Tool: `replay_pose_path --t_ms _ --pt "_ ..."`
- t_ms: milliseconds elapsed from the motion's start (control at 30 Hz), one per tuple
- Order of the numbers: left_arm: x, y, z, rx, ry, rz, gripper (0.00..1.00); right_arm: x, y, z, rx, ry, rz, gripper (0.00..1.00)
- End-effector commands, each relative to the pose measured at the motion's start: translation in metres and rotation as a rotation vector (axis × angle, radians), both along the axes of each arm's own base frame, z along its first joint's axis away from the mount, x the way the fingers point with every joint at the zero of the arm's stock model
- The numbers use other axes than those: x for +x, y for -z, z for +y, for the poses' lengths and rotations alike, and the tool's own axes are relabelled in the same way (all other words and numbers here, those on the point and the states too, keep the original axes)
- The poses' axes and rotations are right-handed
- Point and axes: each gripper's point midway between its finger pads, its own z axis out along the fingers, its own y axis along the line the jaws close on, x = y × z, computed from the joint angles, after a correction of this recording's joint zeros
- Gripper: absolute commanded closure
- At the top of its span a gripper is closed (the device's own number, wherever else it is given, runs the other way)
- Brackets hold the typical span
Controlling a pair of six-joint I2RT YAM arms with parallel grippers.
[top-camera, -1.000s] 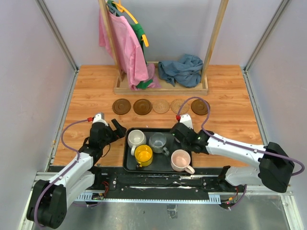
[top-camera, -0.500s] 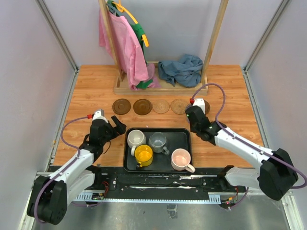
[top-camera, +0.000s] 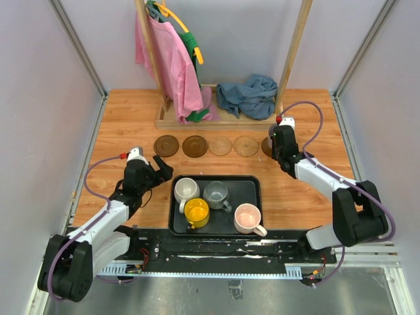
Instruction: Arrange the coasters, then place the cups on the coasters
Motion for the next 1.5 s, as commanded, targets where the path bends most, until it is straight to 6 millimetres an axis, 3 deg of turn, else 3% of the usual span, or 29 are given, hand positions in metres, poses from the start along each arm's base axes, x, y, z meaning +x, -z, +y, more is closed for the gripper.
replay_pose_path --t_ms 0,367,1467 --pt "0.012 -0.015 -0.001 0.010 0.000 -0.048 0.01 0.046 -0.036 0.003 0.046 -0.026 -0.171 0.99" --pt "0.013 -0.009 -0.003 0.011 0.007 -0.029 0.01 0.062 -0.020 0.001 0.054 -0.060 -0.161 0.99" --pt "0.011 -0.001 -0.003 0.020 0.013 -0.005 0.01 0.049 0.017 -0.010 0.050 0.006 -0.067 0.99"
